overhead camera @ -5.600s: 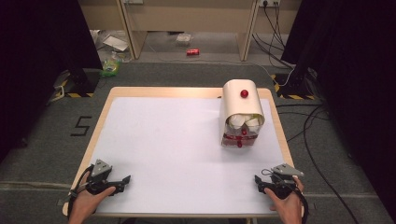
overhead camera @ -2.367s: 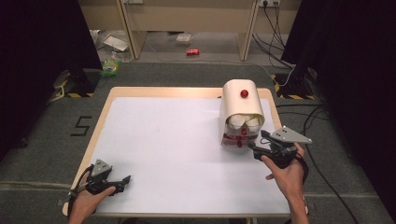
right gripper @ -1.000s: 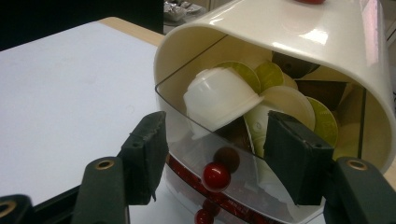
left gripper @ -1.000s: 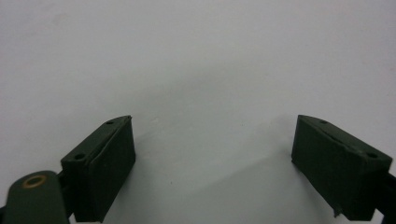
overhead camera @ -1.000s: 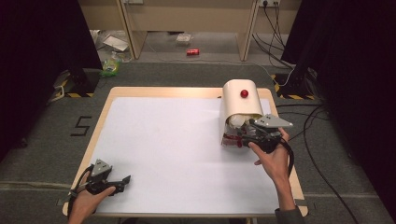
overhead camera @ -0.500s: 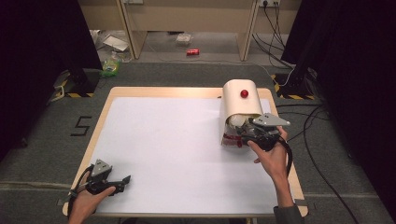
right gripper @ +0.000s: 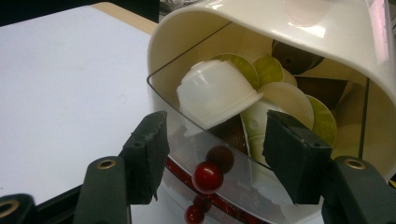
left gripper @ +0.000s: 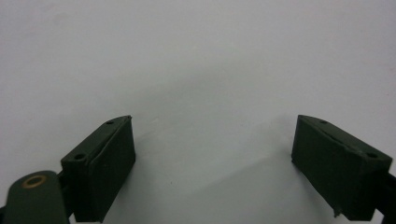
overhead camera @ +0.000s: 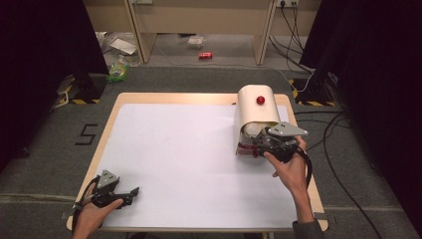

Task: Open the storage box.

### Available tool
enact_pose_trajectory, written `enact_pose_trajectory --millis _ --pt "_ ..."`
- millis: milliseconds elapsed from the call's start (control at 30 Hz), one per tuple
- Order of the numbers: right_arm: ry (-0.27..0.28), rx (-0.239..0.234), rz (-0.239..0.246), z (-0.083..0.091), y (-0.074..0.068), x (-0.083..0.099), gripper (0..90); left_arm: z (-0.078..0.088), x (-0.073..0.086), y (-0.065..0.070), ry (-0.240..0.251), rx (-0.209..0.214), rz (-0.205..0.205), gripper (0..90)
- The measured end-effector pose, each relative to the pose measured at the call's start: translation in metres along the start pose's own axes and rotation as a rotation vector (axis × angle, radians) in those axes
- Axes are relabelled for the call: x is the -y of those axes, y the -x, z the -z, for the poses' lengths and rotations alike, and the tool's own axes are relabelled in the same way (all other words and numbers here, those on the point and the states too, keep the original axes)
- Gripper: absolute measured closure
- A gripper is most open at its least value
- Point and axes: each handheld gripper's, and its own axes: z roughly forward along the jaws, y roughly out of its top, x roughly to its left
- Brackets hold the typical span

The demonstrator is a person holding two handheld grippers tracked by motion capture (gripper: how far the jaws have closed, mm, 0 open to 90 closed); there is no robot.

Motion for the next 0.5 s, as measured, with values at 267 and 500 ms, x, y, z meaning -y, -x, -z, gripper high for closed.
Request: enact_pose_trajectory --millis 267,500 --pt "-0.022 -0.015 0.013 0.007 -0.003 0.001 41.1 0.0 0.0 0.0 0.0 0.0 0.001 12.6" --pt "-0.04 -0.027 0.028 0.014 -0.007 0.003 41.1 0.0 0.0 0.0 0.001 0.0 0.001 12.6"
